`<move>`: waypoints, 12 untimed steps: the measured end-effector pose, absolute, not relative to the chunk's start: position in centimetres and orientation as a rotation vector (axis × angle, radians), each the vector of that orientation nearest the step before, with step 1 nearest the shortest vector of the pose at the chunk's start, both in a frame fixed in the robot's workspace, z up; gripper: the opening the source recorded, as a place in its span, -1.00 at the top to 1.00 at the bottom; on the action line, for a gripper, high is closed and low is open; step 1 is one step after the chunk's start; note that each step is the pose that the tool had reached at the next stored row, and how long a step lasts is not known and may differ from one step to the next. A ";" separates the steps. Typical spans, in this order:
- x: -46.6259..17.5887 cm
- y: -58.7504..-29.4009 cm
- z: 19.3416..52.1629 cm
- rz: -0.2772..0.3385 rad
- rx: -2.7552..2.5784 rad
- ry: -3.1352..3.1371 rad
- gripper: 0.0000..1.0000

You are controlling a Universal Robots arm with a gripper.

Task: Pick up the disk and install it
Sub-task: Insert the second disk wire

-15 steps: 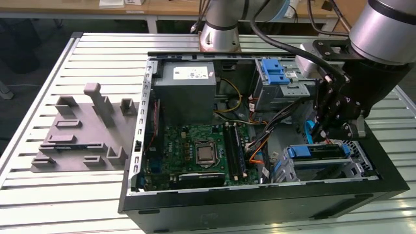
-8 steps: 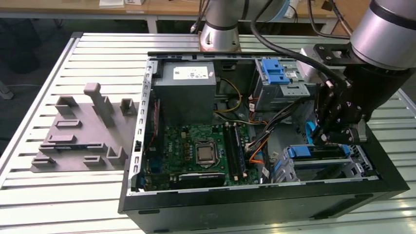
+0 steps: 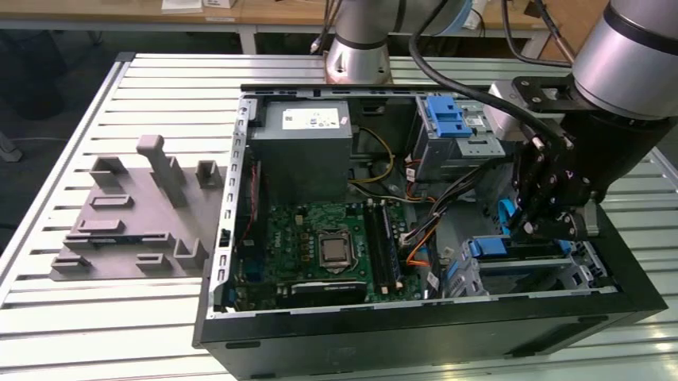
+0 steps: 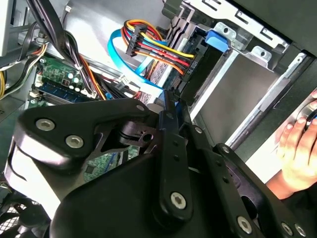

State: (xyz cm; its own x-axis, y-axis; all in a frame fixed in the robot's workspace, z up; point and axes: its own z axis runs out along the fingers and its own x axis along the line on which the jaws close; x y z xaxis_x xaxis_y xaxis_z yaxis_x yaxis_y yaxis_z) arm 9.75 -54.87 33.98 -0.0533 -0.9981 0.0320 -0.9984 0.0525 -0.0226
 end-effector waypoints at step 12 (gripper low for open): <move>10.1 -54.9 33.6 0.061 2.156 -2.274 0.68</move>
